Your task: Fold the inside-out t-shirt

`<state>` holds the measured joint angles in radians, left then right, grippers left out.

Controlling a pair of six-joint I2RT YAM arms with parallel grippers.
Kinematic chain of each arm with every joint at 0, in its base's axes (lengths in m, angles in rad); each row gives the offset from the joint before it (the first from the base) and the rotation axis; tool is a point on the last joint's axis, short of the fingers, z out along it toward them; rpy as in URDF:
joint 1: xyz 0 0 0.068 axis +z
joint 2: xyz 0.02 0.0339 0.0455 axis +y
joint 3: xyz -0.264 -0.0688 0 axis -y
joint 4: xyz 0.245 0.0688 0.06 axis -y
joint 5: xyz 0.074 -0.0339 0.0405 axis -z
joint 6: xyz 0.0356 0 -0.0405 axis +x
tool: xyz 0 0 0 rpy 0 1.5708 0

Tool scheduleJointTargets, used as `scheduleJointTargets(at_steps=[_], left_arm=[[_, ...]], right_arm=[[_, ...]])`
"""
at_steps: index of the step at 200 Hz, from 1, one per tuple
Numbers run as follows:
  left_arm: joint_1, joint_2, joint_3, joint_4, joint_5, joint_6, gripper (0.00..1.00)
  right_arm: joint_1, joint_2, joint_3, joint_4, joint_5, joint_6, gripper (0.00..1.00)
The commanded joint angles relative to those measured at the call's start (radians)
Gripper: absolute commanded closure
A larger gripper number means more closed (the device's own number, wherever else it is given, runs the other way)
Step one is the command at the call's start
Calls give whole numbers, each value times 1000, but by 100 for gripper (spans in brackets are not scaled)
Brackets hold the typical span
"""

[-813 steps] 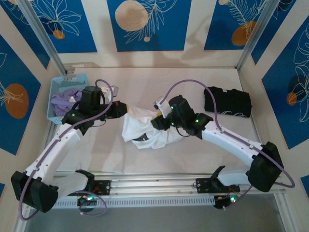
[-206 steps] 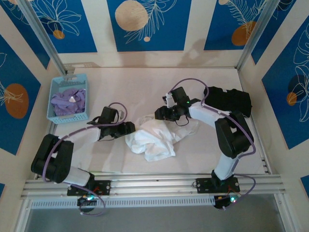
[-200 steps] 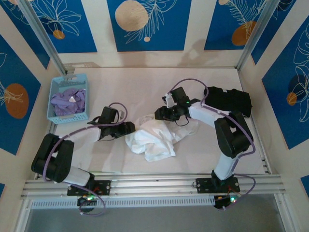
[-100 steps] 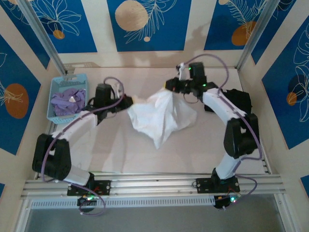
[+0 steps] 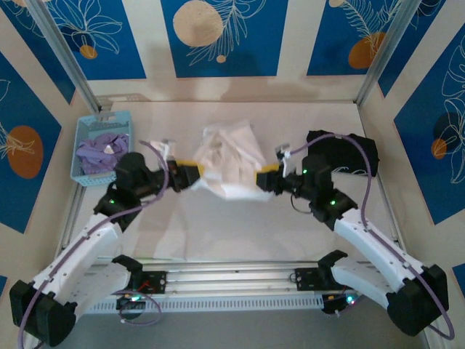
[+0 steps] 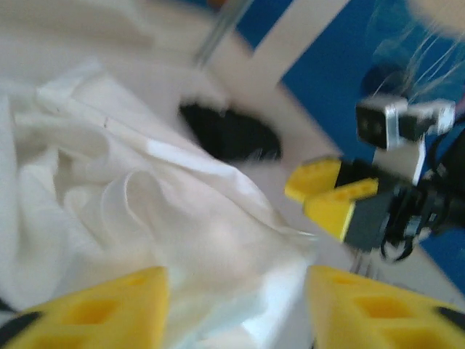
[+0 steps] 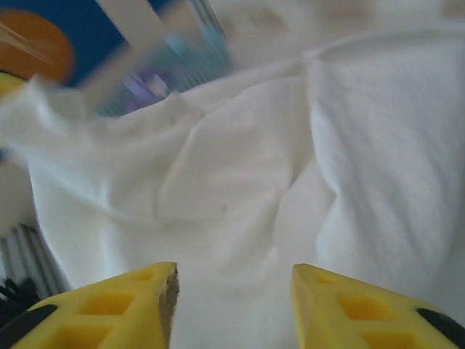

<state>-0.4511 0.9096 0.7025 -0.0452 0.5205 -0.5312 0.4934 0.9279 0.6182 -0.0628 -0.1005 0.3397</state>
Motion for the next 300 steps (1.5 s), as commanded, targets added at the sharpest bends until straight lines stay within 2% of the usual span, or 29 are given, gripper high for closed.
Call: scheduleJointTargets(at_steps=[1,21,37,70,116,130,138,147,157,171,193,207,219,247,259,272,300], left_arm=[[-14,-9,-49,-211,-85,45,35],[-14,13,-36,-272,-207,63,28],[-13,82,1,-290,-272,60,25],[-23,295,70,-260,-280,69,26],[-134,477,103,-243,-343,107,28],[-156,504,88,-218,-349,104,29],[-165,521,77,-197,-354,99,31],[-168,544,71,-182,-356,103,34],[-168,574,76,-180,-364,114,41],[-168,607,84,-168,-356,129,57],[-167,607,111,-159,-341,152,84],[-162,574,122,-154,-334,169,100],[-150,530,129,-155,-316,174,100],[-103,383,102,-92,-195,108,100],[-76,318,92,-96,-192,81,100],[-52,254,84,-139,-262,68,100],[-36,185,85,-274,-507,82,100]], right_arm=[[18,-10,-33,-9,97,0,48],[40,93,14,10,85,-4,47],[59,219,97,-9,111,-11,43],[99,489,267,-47,137,-20,41],[170,771,423,-52,123,22,42],[173,821,440,-51,128,46,47],[170,839,445,-51,137,54,55],[160,850,450,-59,149,66,68],[144,841,450,-71,149,68,81],[117,793,427,-66,130,66,91],[70,678,369,-66,90,56,100],[36,593,331,-93,79,50,100],[-3,511,292,-121,80,47,100],[-114,316,202,-180,92,39,100],[-143,247,169,-188,93,24,100],[-158,178,133,-161,42,5,100],[-162,88,54,-63,-82,-7,100]])
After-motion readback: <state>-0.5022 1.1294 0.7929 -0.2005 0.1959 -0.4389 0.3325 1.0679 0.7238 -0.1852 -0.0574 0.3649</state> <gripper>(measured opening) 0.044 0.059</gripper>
